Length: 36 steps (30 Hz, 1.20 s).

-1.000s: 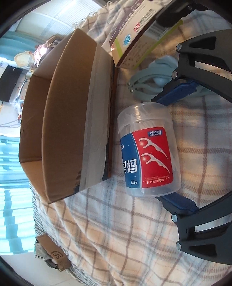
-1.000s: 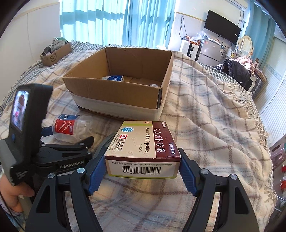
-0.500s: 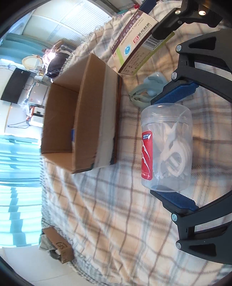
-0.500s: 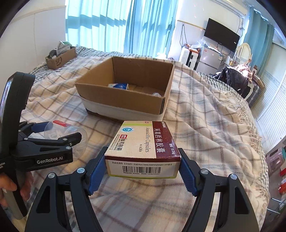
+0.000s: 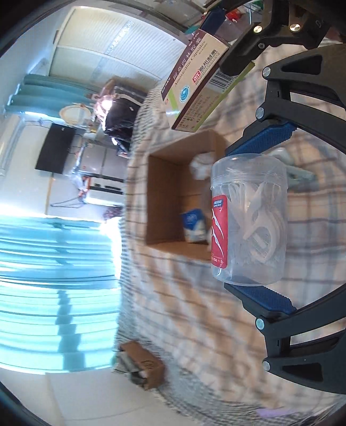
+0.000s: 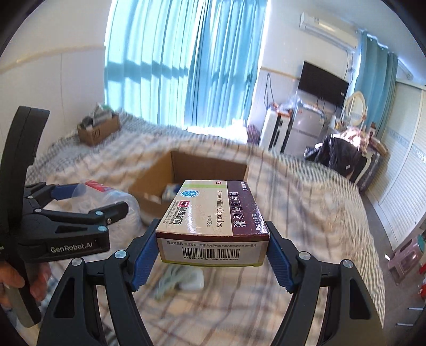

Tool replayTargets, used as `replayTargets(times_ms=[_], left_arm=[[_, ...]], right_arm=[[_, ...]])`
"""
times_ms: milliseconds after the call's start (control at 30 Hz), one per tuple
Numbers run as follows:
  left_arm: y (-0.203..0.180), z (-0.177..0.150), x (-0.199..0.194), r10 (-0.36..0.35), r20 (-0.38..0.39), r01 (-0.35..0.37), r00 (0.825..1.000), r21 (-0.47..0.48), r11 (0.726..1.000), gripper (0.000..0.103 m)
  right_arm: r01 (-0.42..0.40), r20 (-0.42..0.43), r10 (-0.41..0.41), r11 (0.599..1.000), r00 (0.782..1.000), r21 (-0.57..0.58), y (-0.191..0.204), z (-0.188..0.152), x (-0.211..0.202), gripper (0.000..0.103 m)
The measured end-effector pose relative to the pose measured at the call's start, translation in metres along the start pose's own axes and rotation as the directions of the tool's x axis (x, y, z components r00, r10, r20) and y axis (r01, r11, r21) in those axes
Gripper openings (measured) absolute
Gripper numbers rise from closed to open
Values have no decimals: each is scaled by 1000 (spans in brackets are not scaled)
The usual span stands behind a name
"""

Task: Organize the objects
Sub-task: 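Lower the floss container and medicine box into the box and open both tools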

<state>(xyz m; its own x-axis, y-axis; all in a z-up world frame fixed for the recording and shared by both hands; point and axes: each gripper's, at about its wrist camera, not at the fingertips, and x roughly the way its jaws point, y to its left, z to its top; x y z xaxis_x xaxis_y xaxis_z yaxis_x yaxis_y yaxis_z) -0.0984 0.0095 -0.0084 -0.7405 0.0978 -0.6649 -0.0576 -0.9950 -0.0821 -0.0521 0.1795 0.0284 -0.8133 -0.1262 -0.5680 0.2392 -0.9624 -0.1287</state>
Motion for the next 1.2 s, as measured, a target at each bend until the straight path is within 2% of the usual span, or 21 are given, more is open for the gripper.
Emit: replayTargets(times_ms=[267, 400, 600, 733, 900, 1033, 1100, 1200], left_arm=[[3, 63, 32, -4, 75, 2, 997, 27, 1000, 90], [6, 76, 64, 6, 74, -9, 997, 31, 999, 90], [7, 66, 115, 0, 32, -2, 999, 58, 998, 90], [4, 56, 141, -7, 8, 6, 1000, 74, 997, 90], [2, 40, 162, 8, -18, -7, 1000, 103, 995, 90], [0, 34, 166, -40, -45, 45, 998, 97, 994, 91], [-1, 33, 163, -55, -55, 60, 997, 92, 994, 92], [-3, 31, 149, -43, -31, 45, 999, 96, 994, 101]], right_arm=[[-18, 61, 16, 1000, 998, 19, -14, 50, 38, 73], [-8, 76, 5, 999, 997, 32, -19, 64, 70, 73], [-22, 42, 20, 999, 999, 46, -24, 71, 129, 73], [-40, -1, 40, 996, 999, 74, -28, 57, 160, 73], [-28, -47, 33, 996, 998, 90, -36, 39, 181, 73], [-42, -31, 45, 995, 999, 94, -35, 41, 181, 75], [-21, -4, 21, 996, 1000, 91, -32, 42, 175, 91], [-9, 20, 7, 995, 1000, 101, -36, 43, 159, 94]])
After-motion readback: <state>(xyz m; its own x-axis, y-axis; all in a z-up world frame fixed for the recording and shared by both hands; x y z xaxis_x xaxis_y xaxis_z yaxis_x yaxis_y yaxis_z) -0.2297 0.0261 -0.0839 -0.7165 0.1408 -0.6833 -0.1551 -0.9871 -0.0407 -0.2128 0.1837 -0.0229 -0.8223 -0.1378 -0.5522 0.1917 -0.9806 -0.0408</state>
